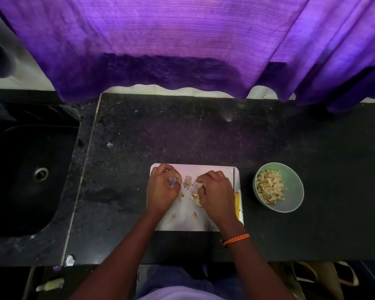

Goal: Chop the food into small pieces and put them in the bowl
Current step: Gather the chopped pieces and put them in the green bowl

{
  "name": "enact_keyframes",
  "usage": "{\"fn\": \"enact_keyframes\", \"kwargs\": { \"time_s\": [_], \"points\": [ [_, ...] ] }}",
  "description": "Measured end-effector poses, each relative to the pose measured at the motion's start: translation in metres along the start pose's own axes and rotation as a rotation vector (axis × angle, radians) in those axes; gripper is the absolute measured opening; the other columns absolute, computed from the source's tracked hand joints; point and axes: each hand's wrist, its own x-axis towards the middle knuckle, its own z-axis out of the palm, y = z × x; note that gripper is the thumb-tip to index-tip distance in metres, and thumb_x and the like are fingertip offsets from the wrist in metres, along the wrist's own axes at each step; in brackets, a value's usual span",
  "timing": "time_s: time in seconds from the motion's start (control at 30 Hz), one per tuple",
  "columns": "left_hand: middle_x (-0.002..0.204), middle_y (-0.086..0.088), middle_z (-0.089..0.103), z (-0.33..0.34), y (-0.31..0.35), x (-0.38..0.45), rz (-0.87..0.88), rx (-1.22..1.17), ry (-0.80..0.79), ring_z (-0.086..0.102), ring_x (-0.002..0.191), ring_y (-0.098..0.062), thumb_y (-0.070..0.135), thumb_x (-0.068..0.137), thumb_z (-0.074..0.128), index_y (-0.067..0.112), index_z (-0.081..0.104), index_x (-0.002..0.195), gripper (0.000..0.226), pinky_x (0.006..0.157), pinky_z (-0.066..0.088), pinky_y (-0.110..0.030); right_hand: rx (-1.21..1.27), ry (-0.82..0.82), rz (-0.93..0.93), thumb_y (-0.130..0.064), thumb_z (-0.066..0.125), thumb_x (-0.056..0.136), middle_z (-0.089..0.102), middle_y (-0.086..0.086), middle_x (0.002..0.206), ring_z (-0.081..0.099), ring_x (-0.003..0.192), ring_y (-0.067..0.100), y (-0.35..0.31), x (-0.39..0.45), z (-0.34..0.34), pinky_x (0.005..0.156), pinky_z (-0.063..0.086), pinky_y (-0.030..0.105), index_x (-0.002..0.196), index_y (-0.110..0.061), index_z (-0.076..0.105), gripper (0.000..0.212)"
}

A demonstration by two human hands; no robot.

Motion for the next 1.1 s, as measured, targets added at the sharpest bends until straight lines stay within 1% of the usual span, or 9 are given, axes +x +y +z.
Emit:
{"fn": "enact_keyframes", "kwargs": {
  "time_s": [0.1,0.2,0.27,0.37,0.5,0.63,0.77,0.87,1.1],
  "points": [
    [0.105,0.019,0.062,0.001,-0.001,-0.002,0.059,0.004,-0.02,0.054,0.104,-0.011,0.013,0.081,0.081,0.033,0.08,0.076,0.021,0.076,0.052,-0.035,-0.01,-0.003,-0.02,-0.03,0.06,0.095,0.065,-0.007,0.115,0.054,0.108,0.013,-0.002,0.004,-0.001,0.092,0.047,0.034,0.111,-0.023,0.075,0.024],
    [0.103,0.02,0.063,0.002,0.001,-0.003,0.092,-0.02,-0.02,0.053,0.103,-0.009,0.025,0.087,0.063,0.034,0.083,0.08,0.024,0.081,0.048,-0.032,0.13,0.018,0.001,-0.027,0.052,0.102,0.068,-0.006,0.111,0.056,0.103,0.011,-0.004,0.006,0.0,0.088,0.051,0.033,0.11,-0.02,0.075,0.025],
    [0.1,0.02,0.069,0.003,0.002,-0.002,0.108,-0.047,-0.026,0.055,0.102,-0.007,0.028,0.087,0.054,0.033,0.085,0.084,0.031,0.085,0.048,-0.031,0.221,0.028,0.016,-0.017,0.055,0.102,0.068,-0.005,0.109,0.056,0.103,0.009,0.0,0.008,0.005,0.087,0.053,0.029,0.109,-0.019,0.072,0.019],
    [0.093,0.024,0.077,0.001,0.001,0.0,0.086,-0.063,-0.044,0.06,0.101,-0.005,0.025,0.089,0.058,0.032,0.086,0.09,0.029,0.088,0.05,-0.03,0.218,-0.054,-0.006,-0.011,0.062,0.097,0.067,-0.004,0.107,0.057,0.102,0.009,0.004,0.012,0.014,0.088,0.056,0.028,0.102,-0.019,0.073,0.015],
    [0.093,0.029,0.075,-0.003,0.0,0.002,0.052,-0.109,-0.05,0.063,0.101,-0.003,0.021,0.087,0.064,0.033,0.086,0.096,0.026,0.085,0.048,-0.02,0.175,-0.024,0.06,-0.007,0.064,0.096,0.066,0.006,0.124,0.06,0.116,0.018,0.007,0.02,0.022,0.099,0.054,0.03,0.122,-0.01,0.071,0.027],
    [0.101,0.021,0.077,-0.002,-0.011,0.004,0.007,-0.11,0.009,0.064,0.104,-0.006,0.004,0.088,0.063,0.029,0.083,0.099,0.034,0.09,0.054,-0.032,0.052,-0.099,0.034,-0.003,0.062,0.096,0.05,0.007,0.145,0.048,0.133,0.02,-0.001,0.02,0.034,0.106,0.051,0.035,0.144,-0.011,0.055,0.05],
    [0.106,0.013,0.074,0.0,-0.02,0.007,-0.006,-0.116,0.111,0.069,0.103,-0.008,-0.013,0.087,0.059,0.02,0.081,0.102,0.043,0.094,0.056,-0.034,-0.026,-0.16,-0.112,0.004,0.062,0.084,0.046,0.008,0.143,0.045,0.132,0.025,-0.025,0.008,0.046,0.098,0.054,0.035,0.142,-0.008,0.052,0.06],
    [0.11,0.008,0.073,0.0,-0.02,0.007,-0.01,-0.125,0.123,0.069,0.104,-0.007,-0.017,0.088,0.056,0.016,0.08,0.108,0.045,0.096,0.057,-0.032,0.025,-0.193,-0.211,-0.003,0.066,0.083,0.048,0.003,0.136,0.048,0.124,0.021,-0.037,-0.002,0.053,0.089,0.054,0.031,0.136,-0.012,0.054,0.056],
    [0.11,0.007,0.073,0.003,-0.018,0.004,-0.052,-0.123,0.155,0.069,0.102,-0.008,-0.015,0.092,0.05,0.016,0.078,0.112,0.047,0.097,0.058,-0.034,0.035,-0.204,-0.505,-0.017,0.055,0.098,0.059,0.004,0.126,0.05,0.116,0.019,-0.043,-0.032,0.062,0.103,0.046,0.031,0.128,-0.01,0.064,0.032]
  ]
}}
